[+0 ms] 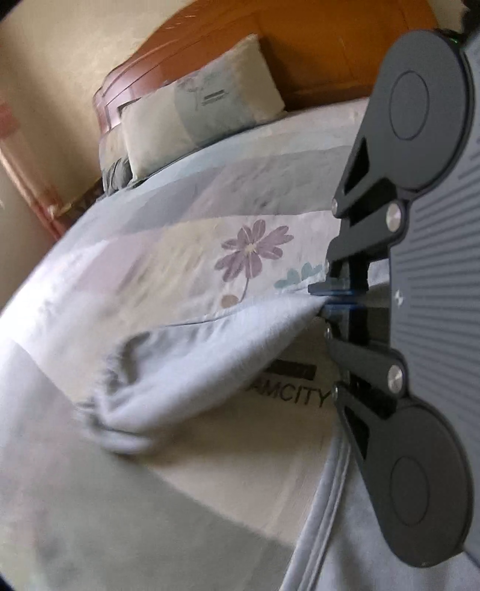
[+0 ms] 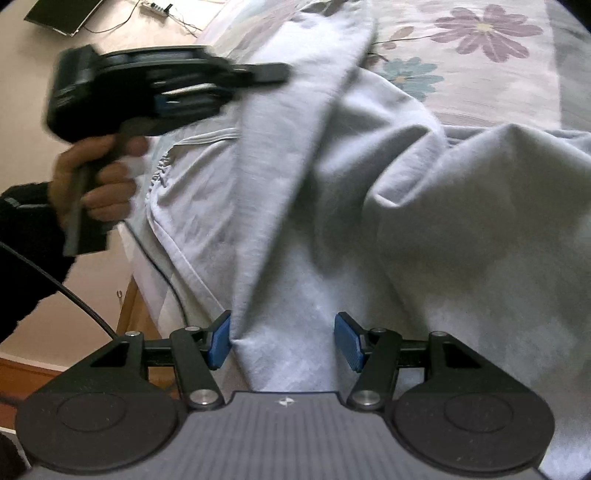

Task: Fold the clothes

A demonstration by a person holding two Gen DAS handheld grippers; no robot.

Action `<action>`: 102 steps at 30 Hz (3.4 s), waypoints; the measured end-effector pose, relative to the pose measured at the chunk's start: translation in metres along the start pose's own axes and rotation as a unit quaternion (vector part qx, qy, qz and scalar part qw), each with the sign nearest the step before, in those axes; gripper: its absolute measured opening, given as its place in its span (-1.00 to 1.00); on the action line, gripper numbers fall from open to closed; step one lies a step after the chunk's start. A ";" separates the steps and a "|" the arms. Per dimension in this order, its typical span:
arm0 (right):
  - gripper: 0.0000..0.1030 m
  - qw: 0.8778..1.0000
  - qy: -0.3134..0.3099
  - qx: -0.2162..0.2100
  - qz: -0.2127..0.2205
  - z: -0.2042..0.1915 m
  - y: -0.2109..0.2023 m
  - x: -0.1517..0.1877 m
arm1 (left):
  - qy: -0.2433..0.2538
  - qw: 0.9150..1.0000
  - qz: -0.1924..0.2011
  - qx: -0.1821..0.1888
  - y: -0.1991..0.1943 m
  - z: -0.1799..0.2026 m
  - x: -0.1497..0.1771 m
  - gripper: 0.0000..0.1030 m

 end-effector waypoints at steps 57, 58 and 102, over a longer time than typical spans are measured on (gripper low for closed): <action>-0.36 0.958 -0.196 0.203 0.049 0.062 -0.105 -0.084 | 0.190 0.977 -0.080 -0.054 0.025 0.062 -0.006 -0.15; -0.38 0.959 -0.194 0.203 0.046 0.067 -0.102 -0.087 | 0.194 0.976 -0.086 -0.045 0.039 0.071 -0.007 -0.15; -0.29 0.987 -0.007 0.152 0.052 0.107 -0.126 0.015 | 0.169 0.915 -0.300 0.209 0.201 0.194 0.021 0.27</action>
Point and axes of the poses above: each gripper's, at about its wrist camera, not at the fingertips, and y roughly the way its jaws point, z to its right, x to its underside, the point moved 9 cm from there along y, roughly the way its jaws point
